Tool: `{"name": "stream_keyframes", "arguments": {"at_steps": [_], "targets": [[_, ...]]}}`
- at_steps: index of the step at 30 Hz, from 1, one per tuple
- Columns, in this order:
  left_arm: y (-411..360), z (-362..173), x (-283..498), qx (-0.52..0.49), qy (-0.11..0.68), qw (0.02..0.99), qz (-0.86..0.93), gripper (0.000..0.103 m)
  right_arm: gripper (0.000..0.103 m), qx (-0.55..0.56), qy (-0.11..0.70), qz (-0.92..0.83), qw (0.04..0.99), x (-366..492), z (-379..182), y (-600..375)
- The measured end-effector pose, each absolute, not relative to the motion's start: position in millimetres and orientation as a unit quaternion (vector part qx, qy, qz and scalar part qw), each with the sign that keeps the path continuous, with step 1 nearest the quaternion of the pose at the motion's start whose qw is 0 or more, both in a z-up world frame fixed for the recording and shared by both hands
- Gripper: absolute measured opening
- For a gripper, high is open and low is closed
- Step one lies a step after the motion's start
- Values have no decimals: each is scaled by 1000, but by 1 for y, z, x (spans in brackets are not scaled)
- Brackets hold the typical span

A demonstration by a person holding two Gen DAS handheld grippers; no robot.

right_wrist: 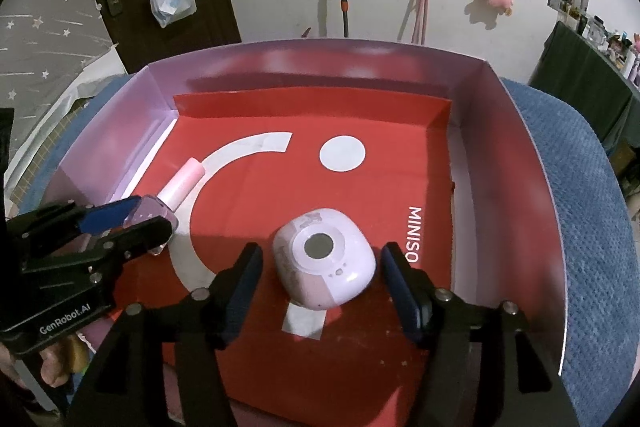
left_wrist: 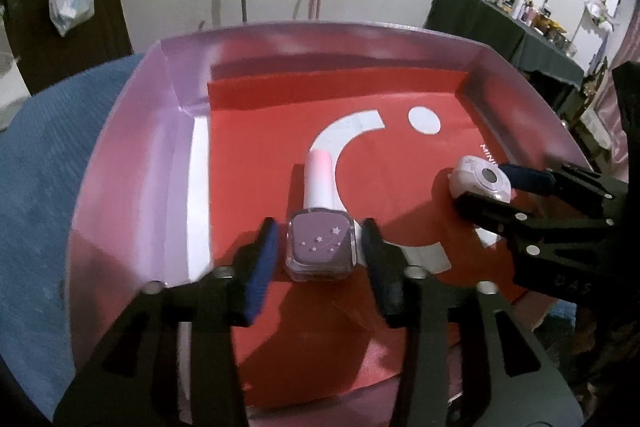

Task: Organize rigid objects
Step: 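Open both tools to release the nail polish and compact onto the red floor, then lift both tools up and out of the pink box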

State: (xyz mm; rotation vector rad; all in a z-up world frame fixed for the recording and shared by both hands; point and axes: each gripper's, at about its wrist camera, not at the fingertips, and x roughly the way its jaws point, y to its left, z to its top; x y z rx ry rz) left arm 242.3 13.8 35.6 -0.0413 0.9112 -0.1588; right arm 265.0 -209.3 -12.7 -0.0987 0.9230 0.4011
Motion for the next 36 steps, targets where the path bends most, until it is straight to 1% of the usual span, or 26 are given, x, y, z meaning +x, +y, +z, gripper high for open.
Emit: {"name": "stream_keyframes", "arguments": {"at_steps": [2,4,5,6,12,13,14,15,16,17,20,22,25,26,27,32,36], "targets": [[13,42,238,-10,423,903,-69,61,67,-48,436,194,877,262,-10,-210],[12,46,235,-4,415,907,-67,66,72,-50,430,192,881,259,-6,-209],[11,48,233,-2,412,909,-67,72,73,-53,424,191,884,256,-4,-209],[10,49,232,-2,410,909,-67,75,73,-55,420,191,885,254,-2,-209],[11,57,222,4,398,916,-59,75,75,-45,401,201,893,238,11,-212],[12,59,220,3,395,917,-58,75,77,-42,398,204,893,235,14,-213],[11,61,217,1,391,919,-58,80,79,-39,395,208,894,231,16,-214],[12,63,214,0,388,920,-58,87,87,-36,392,210,895,228,18,-216],[13,65,211,-2,385,921,-59,90,92,-28,385,213,898,224,22,-218],[14,68,206,-3,379,923,-60,93,93,-24,381,214,899,220,25,-221],[12,75,196,2,367,928,-58,94,95,-12,367,219,904,209,34,-226],[12,78,190,2,363,930,-57,94,100,-7,359,224,906,202,38,-228],[12,81,182,-1,356,933,-60,100,103,-5,344,228,911,188,46,-231],[11,83,178,0,351,935,-60,103,103,-5,338,230,913,184,49,-232],[11,86,174,4,343,938,-57,103,103,-4,331,231,915,179,52,-232],[8,98,151,7,311,949,-52,103,103,4,310,240,920,159,62,-237],[7,101,136,2,306,950,-57,103,103,4,293,240,925,139,68,-241]]}}
